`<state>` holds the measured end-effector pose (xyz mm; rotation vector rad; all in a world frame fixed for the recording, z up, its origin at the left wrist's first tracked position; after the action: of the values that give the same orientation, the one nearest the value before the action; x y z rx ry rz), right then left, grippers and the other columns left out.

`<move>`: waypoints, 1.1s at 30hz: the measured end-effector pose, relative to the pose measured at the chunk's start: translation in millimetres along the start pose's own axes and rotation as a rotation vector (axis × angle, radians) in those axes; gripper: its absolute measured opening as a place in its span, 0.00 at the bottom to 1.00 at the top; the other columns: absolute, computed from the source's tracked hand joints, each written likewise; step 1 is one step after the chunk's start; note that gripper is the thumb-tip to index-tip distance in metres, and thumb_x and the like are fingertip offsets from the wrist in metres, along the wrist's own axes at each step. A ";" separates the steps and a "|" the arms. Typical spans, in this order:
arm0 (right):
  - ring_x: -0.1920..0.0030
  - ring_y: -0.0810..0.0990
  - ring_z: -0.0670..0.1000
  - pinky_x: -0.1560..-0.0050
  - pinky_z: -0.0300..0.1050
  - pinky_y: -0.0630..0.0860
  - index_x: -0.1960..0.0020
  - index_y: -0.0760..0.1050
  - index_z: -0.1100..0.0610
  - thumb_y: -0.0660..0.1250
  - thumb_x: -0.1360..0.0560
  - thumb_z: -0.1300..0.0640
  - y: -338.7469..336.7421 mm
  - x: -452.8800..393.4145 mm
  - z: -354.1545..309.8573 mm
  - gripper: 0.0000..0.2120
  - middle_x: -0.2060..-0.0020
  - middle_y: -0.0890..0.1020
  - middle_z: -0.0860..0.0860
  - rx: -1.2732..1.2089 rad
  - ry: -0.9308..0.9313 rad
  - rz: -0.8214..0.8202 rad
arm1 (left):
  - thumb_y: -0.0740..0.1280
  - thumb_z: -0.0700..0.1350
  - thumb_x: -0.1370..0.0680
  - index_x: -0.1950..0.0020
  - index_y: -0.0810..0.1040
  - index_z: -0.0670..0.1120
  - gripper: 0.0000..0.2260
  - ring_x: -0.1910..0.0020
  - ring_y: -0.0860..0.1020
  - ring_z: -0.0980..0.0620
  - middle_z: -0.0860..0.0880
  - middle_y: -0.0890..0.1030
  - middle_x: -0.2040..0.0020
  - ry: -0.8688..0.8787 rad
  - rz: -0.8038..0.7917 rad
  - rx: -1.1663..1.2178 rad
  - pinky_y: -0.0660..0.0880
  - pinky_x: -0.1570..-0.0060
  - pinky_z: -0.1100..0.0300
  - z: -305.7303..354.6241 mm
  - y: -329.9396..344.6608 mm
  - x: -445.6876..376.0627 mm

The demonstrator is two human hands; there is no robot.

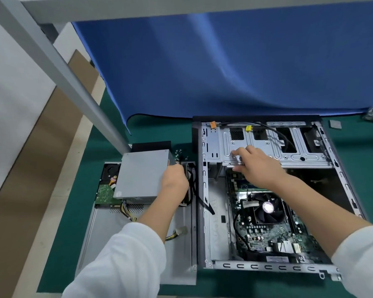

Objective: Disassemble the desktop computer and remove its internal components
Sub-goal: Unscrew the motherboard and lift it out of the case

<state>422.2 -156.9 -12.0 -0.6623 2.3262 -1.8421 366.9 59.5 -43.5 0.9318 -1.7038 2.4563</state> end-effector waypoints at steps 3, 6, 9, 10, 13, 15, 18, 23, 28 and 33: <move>0.39 0.68 0.51 0.56 0.44 0.66 0.31 0.65 0.48 0.61 0.21 0.48 -0.7 6.1 -1.3 0.19 0.43 0.70 0.48 -0.040 -0.030 -0.005 | 0.59 0.32 0.25 0.46 0.79 0.39 0.13 0.55 0.76 0.46 0.41 0.81 0.47 0.017 0.027 0.119 0.74 0.56 0.58 -4.7 -6.9 12.4; 0.44 0.71 0.47 0.49 0.41 0.70 0.32 0.68 0.51 0.61 0.20 0.55 -9.2 18.0 1.4 0.17 0.46 0.67 0.45 -0.245 -0.060 0.003 | 0.58 0.35 0.22 0.40 0.79 0.44 0.15 0.47 0.78 0.45 0.44 0.81 0.45 0.049 0.088 0.296 0.76 0.47 0.56 -5.6 -17.6 35.3; 0.57 0.72 0.37 0.54 0.29 0.67 0.36 0.72 0.53 0.61 0.21 0.60 -22.3 40.6 9.9 0.14 0.49 0.69 0.44 -0.396 -0.113 0.086 | 0.57 0.40 0.20 0.41 0.79 0.46 0.13 0.51 0.79 0.49 0.48 0.82 0.49 0.141 0.273 0.391 0.77 0.50 0.55 5.3 -35.5 69.4; 0.58 0.72 0.36 0.56 0.27 0.67 0.39 0.74 0.53 0.60 0.21 0.60 -24.2 49.3 15.8 0.12 0.51 0.70 0.43 -0.417 -0.122 0.097 | 0.58 0.40 0.20 0.42 0.79 0.47 0.12 0.53 0.79 0.51 0.50 0.82 0.51 0.190 0.349 0.429 0.76 0.51 0.57 12.2 -41.6 82.4; 0.54 0.73 0.39 0.54 0.30 0.65 0.43 0.77 0.51 0.60 0.21 0.60 -16.5 73.6 43.0 0.10 0.52 0.73 0.41 -0.401 -0.090 0.016 | 0.60 0.42 0.20 0.43 0.79 0.49 0.10 0.56 0.78 0.59 0.54 0.81 0.54 0.327 0.428 0.513 0.75 0.54 0.65 45.5 -42.7 112.9; 0.51 0.73 0.43 0.52 0.34 0.64 0.45 0.77 0.51 0.61 0.21 0.59 -0.9 88.1 68.8 0.10 0.50 0.75 0.45 -0.374 -0.020 -0.060 | 0.60 0.43 0.20 0.43 0.79 0.49 0.10 0.57 0.77 0.59 0.54 0.81 0.53 0.376 0.379 0.498 0.75 0.55 0.65 71.7 -26.2 119.7; 0.51 0.76 0.49 0.52 0.39 0.67 0.40 0.75 0.55 0.61 0.21 0.55 23.7 99.5 110.8 0.11 0.45 0.76 0.53 -0.393 0.170 -0.115 | 0.59 0.43 0.20 0.40 0.78 0.47 0.11 0.55 0.77 0.54 0.49 0.80 0.47 0.341 0.243 0.373 0.72 0.54 0.64 102.5 18.8 110.6; 0.48 0.78 0.59 0.50 0.47 0.73 0.33 0.66 0.61 0.62 0.21 0.52 63.2 95.4 155.6 0.21 0.41 0.76 0.60 -0.545 0.471 -0.169 | 0.61 0.46 0.19 0.32 0.72 0.41 0.17 0.53 0.76 0.56 0.45 0.76 0.36 0.065 0.034 0.488 0.68 0.51 0.65 107.1 91.2 75.5; 0.43 0.74 0.62 0.45 0.44 0.69 0.32 0.65 0.66 0.62 0.21 0.56 72.2 73.5 162.5 0.21 0.37 0.69 0.64 -0.520 0.519 -0.065 | 0.64 0.47 0.20 0.35 0.73 0.37 0.18 0.43 0.76 0.44 0.43 0.78 0.43 -0.240 -0.054 0.869 0.70 0.42 0.58 96.0 132.7 40.1; 0.50 0.77 0.59 0.56 0.41 0.69 0.41 0.73 0.64 0.66 0.23 0.53 85.1 63.0 163.8 0.17 0.45 0.76 0.61 -0.549 0.573 -0.028 | 0.68 0.41 0.24 0.41 0.78 0.38 0.13 0.47 0.79 0.46 0.43 0.82 0.45 -0.232 0.053 0.854 0.74 0.45 0.58 96.4 142.1 23.1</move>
<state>398.2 -314.9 -123.8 -0.2065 3.2594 -1.5413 345.2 -88.4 -131.1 1.2482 -0.6355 3.2549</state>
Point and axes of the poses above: each hand's wrist, its own x-axis away from the middle knuckle, its own y-axis out of the palm, z = x × y, the point moved 6 cm from there along -x, towards the middle knuckle
